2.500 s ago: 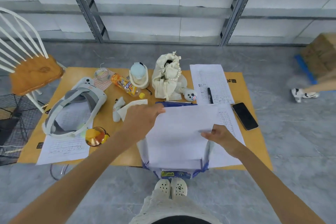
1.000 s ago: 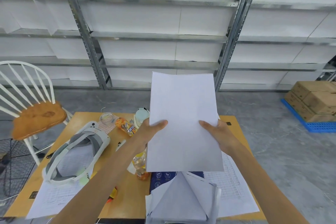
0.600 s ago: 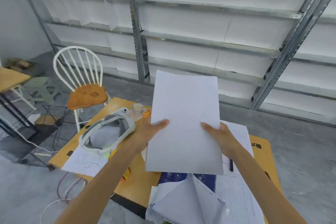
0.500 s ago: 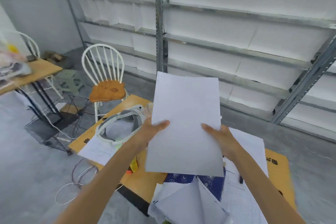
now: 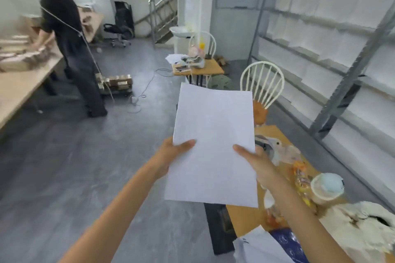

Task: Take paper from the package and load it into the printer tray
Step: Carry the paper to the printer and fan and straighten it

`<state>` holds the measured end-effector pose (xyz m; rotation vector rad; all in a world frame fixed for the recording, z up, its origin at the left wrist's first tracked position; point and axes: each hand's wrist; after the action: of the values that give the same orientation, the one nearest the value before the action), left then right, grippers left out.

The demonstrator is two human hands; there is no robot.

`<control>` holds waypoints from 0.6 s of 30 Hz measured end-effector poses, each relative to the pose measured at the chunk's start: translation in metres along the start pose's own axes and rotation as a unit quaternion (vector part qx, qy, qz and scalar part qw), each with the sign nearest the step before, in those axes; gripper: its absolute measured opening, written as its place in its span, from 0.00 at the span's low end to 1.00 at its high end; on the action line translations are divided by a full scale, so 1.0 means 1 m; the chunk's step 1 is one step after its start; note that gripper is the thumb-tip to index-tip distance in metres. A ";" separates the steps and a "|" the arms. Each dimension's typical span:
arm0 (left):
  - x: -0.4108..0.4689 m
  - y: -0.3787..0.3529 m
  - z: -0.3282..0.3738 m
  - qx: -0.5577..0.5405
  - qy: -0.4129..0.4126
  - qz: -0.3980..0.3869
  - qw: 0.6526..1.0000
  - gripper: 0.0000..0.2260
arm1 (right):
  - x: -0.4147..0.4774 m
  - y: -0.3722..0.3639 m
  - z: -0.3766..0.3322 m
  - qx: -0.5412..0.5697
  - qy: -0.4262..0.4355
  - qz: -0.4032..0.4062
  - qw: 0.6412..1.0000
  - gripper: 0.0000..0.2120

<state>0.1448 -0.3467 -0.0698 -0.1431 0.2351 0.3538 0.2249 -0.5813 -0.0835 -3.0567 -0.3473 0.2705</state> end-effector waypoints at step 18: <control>-0.158 0.377 0.006 -0.101 -0.074 0.339 0.932 0.15 | -0.030 -0.444 0.031 -0.093 0.025 -0.339 0.936 0.07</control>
<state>-0.1336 -0.0468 -0.0607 -0.2354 0.0895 1.0759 0.0939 -0.1554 -0.0767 -2.8674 -1.4395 0.1219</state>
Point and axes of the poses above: each hand's wrist, its own x-axis towards the middle knuckle, its own y-axis out of the back of the hand, z = x × y, and after that the axes turned 11 degrees about z, right-handed
